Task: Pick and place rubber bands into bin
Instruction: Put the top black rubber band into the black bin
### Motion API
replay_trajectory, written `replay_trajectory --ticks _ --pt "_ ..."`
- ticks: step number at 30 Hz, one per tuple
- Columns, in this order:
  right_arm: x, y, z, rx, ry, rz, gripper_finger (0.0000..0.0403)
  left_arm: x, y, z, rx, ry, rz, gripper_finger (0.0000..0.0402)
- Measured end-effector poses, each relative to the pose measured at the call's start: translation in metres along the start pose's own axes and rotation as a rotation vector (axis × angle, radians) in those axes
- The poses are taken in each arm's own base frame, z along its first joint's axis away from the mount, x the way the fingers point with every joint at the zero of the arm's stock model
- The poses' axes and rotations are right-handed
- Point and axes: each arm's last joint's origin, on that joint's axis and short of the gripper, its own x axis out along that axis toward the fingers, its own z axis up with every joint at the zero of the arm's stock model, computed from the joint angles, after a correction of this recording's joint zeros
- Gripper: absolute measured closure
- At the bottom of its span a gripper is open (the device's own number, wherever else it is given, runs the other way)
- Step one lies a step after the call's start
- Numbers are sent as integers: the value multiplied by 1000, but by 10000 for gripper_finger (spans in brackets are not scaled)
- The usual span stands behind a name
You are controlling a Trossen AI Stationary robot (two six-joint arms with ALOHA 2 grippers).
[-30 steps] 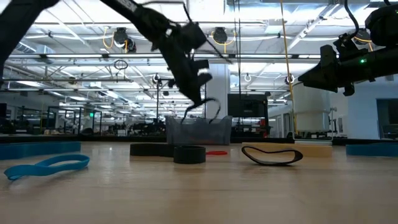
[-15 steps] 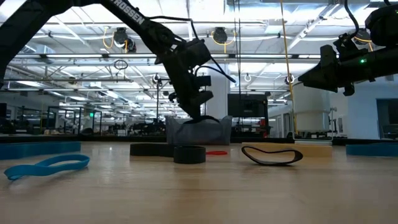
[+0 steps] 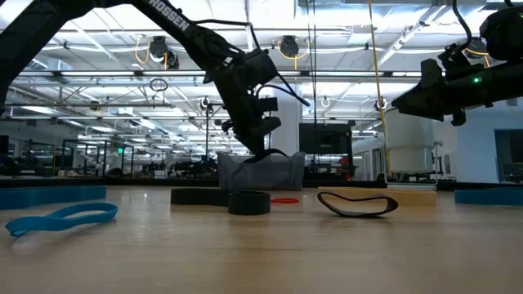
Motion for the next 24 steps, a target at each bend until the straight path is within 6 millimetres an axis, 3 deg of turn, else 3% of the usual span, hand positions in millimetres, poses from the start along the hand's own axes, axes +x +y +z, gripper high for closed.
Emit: replay_trajectory --ticks 11,24 --pt "0 0 0 0 0 0 248 0 0 0 -3 0 0 393" --pt "0 0 0 0 0 0 248 0 0 0 4 0 -3 315"
